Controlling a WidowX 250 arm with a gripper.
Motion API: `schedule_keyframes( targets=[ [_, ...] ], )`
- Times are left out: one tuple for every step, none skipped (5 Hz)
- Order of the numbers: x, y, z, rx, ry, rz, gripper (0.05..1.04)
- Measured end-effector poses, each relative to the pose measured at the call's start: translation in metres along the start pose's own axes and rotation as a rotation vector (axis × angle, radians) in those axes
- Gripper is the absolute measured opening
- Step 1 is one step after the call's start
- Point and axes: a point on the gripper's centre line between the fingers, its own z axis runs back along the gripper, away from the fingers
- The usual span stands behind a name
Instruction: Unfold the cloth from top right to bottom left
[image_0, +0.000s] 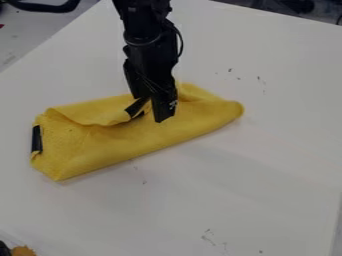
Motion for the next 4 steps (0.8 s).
schedule_keyframes(
  targets=[
    [-0.0033, -0.0014, -0.0075, -0.014, 0.022, 0.002, 1.000],
    [-0.0034, -0.0015, -0.0070, -0.014, 0.022, 0.002, 1.000],
    [-0.0029, -0.0012, -0.0068, -0.013, 0.021, 0.002, 1.001],
    [-0.0025, -0.0015, -0.0068, -0.013, 0.019, 0.001, 1.000]
  ],
)
